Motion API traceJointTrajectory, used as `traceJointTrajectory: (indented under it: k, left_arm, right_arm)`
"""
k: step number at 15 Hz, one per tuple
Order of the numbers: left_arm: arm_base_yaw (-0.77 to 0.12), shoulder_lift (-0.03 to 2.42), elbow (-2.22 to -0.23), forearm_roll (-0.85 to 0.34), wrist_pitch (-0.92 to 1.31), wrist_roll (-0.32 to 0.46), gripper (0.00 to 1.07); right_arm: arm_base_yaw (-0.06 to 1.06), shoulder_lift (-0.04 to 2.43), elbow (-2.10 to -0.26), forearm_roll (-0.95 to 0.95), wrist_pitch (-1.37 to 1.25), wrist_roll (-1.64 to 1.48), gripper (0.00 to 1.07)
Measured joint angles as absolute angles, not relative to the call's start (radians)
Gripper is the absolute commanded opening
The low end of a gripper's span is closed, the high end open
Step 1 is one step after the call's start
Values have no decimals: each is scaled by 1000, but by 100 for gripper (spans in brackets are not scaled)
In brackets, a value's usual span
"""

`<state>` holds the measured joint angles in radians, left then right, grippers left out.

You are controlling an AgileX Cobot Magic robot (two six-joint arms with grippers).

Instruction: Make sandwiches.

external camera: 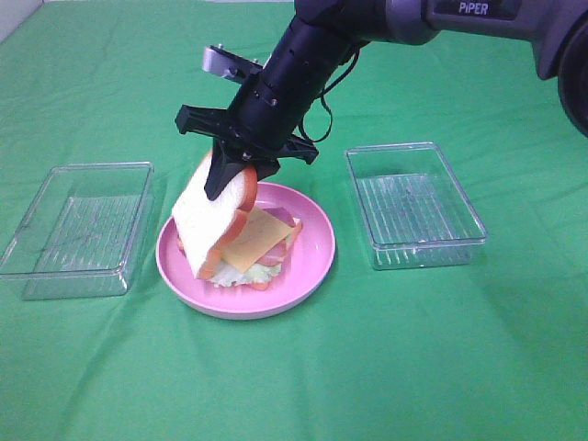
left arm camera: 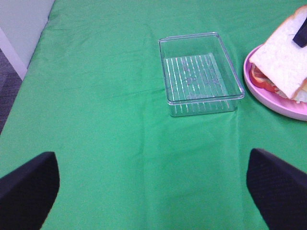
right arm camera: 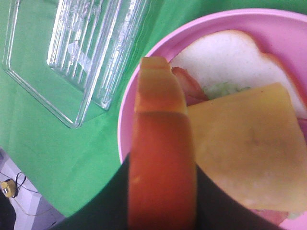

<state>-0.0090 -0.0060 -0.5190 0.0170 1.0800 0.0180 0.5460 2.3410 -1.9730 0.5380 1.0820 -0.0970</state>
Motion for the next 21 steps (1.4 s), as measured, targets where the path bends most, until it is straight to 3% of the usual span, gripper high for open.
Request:
traceJointTrajectory:
  k: [2, 7, 8, 15, 21]
  left_arm:
    - [-9, -6, -519, 17, 1080, 18, 100]
    - [-9, -6, -519, 17, 1080, 18, 100]
    - [-9, -6, -519, 17, 1080, 18, 100]
    - [-9, -6, -519, 17, 1080, 18, 100]
    - [-9, -6, -519, 17, 1080, 18, 100]
  right_arm:
    - [546, 2341, -1973, 520, 1082, -87, 25]
    - [546, 2341, -1973, 467, 1086, -71, 73]
    - [546, 2341, -1973, 445, 1086, -71, 77]
    - [546, 2341, -2155, 203, 1212, -77, 77]
    - [546, 2212, -2173, 0, 1215, -17, 80]
